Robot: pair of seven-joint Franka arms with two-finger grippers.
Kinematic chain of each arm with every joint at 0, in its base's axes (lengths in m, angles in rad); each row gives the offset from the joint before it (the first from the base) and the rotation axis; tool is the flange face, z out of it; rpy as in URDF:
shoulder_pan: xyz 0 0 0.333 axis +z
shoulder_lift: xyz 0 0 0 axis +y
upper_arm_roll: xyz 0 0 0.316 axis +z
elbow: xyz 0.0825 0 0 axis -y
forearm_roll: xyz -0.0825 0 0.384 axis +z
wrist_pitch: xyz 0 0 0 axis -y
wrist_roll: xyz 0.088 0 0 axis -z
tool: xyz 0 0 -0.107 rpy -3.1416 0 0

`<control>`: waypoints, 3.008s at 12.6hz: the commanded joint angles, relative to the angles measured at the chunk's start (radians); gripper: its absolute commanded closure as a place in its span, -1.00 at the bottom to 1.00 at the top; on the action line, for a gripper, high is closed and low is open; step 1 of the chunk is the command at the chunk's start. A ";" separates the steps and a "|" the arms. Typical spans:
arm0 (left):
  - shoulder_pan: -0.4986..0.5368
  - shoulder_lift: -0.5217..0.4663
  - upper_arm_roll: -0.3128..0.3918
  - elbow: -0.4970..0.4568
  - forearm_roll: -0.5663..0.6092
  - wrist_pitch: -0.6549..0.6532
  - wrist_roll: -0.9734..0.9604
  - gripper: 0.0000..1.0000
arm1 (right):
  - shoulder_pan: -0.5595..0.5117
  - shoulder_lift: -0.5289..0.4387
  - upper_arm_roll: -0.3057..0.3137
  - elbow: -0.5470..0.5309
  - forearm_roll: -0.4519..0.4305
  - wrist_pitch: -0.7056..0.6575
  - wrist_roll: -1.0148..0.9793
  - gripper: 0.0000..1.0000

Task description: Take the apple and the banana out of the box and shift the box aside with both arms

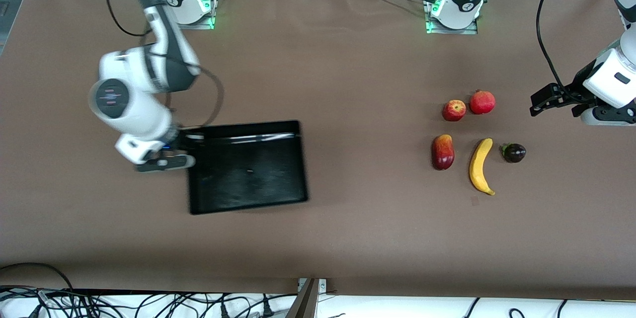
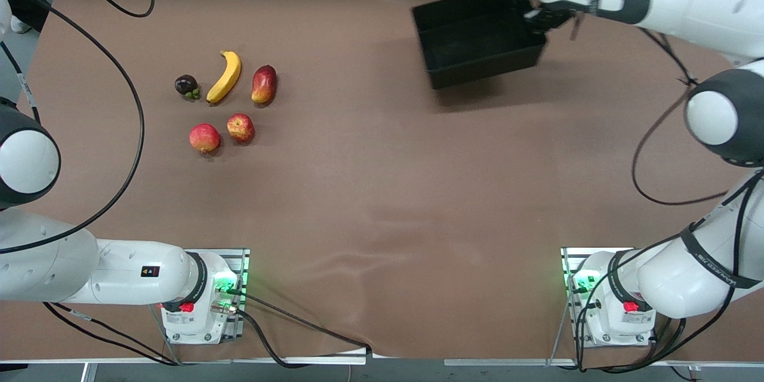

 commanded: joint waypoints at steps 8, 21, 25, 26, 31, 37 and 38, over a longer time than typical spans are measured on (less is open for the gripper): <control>-0.010 -0.012 0.003 0.028 0.015 -0.036 -0.007 -1.00 | -0.092 -0.042 -0.162 -0.401 0.228 0.377 -0.390 1.00; -0.007 -0.013 -0.013 0.015 0.012 -0.138 0.013 -1.00 | -0.065 -0.136 -0.154 0.117 0.152 -0.219 -0.379 -1.00; -0.003 -0.015 -0.011 0.023 0.012 -0.163 0.011 -1.00 | -0.063 -0.252 -0.151 0.156 0.124 -0.416 -0.318 -1.00; -0.001 -0.015 -0.011 0.025 0.012 -0.166 0.011 -1.00 | -0.063 -0.290 -0.148 0.150 0.091 -0.454 -0.297 -1.00; 0.002 -0.005 -0.004 0.026 0.012 -0.160 0.011 -1.00 | -0.060 -0.416 -0.089 0.122 0.031 -0.533 -0.185 -1.00; 0.017 -0.016 0.001 0.032 0.015 -0.168 0.014 -1.00 | -0.054 -0.444 0.014 0.098 -0.008 -0.524 -0.053 -1.00; 0.014 -0.010 -0.008 0.061 0.019 -0.168 0.008 -1.00 | -0.065 -0.433 0.025 0.099 -0.012 -0.518 -0.053 -1.00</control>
